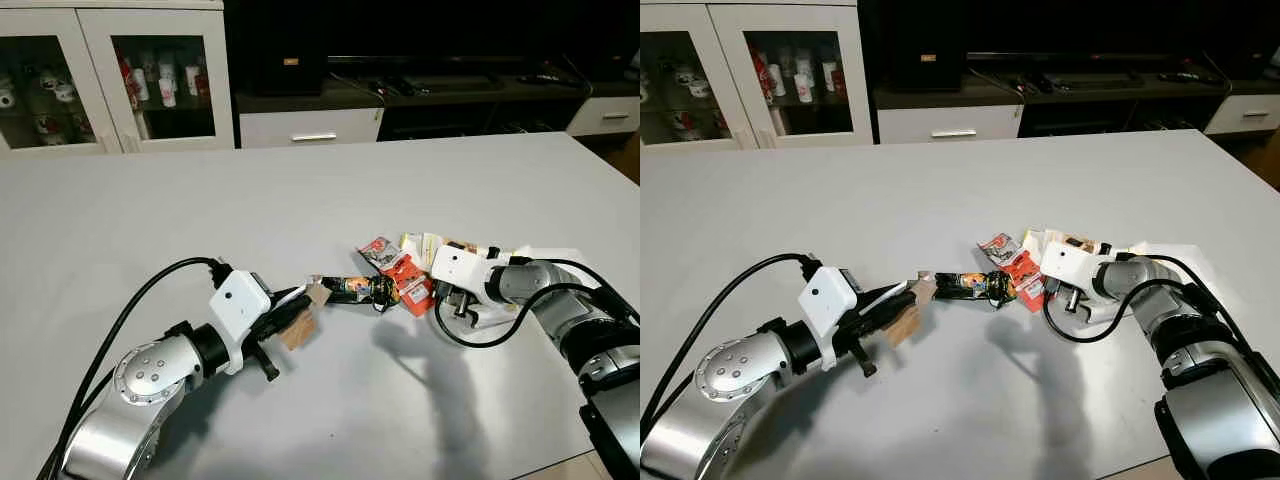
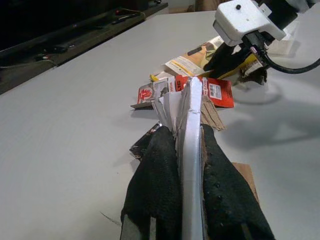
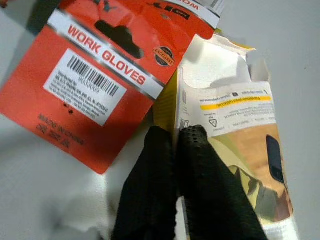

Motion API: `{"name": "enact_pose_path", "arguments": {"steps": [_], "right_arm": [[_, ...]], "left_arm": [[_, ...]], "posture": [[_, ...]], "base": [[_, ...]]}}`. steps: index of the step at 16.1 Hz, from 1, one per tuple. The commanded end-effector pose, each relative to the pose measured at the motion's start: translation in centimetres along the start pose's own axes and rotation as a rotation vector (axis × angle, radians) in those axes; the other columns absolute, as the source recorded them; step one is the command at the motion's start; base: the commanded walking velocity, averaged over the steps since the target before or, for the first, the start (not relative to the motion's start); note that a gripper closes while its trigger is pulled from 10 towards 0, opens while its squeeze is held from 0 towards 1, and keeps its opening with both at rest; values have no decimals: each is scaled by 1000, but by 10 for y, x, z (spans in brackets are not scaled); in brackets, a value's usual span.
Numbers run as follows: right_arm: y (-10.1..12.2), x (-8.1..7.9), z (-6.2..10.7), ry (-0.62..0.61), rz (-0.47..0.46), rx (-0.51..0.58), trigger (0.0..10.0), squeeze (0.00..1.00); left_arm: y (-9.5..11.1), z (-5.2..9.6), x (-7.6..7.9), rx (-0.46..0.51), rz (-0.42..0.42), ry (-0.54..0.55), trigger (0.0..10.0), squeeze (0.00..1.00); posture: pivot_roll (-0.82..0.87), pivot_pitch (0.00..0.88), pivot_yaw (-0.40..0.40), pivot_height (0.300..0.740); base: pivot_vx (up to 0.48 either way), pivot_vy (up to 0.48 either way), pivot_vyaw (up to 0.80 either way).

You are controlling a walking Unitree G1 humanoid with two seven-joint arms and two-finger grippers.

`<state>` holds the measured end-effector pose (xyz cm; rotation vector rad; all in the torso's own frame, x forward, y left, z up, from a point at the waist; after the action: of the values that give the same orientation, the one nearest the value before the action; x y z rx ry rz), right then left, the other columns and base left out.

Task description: Picking trash to rubbish bin

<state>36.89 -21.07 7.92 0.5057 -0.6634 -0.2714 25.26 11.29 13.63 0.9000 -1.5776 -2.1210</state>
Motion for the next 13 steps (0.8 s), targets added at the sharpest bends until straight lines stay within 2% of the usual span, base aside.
{"name": "enact_pose_path", "arguments": {"steps": [1,4,7,11,13], "right_arm": [[6,16,10,-25,1,21,0,0],[13,31,20,-40,11,44,0,0],[16,51,44,-27,56,21,0,0],[21,57,56,-14,58,40,0,0],[28,63,66,-49,36,97,0,0]], "left_arm": [[3,1,-1,4,-18,-4,10000,0],[2,1,-1,5,-16,-3,10000,0],[3,0,0,10,-17,-9,10000,0],[3,-1,0,13,-17,-11,10000,0],[4,-1,-1,16,-16,2,10000,0]], "posture": [[-16,0,-93,740],[-18,0,-93,740],[-25,0,-90,740],[-28,0,-89,740],[-23,0,-99,740]], "base": [[0,0,0],[0,0,0],[0,0,0],[0,0,0],[0,0,0]]}}
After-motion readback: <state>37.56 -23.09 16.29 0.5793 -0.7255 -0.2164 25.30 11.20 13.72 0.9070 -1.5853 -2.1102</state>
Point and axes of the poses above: a point about 5 cm out from each wrist's last joint towards the gripper, its own z axis pointing back from the gripper into the wrist, its own y axis along the axis of the wrist's last joint, x = y × z, the point moved 3 cm from there along -z, pointing out of the wrist towards the gripper, and after that the axes turned 4 degrees about -z, right-handed, at the moved point
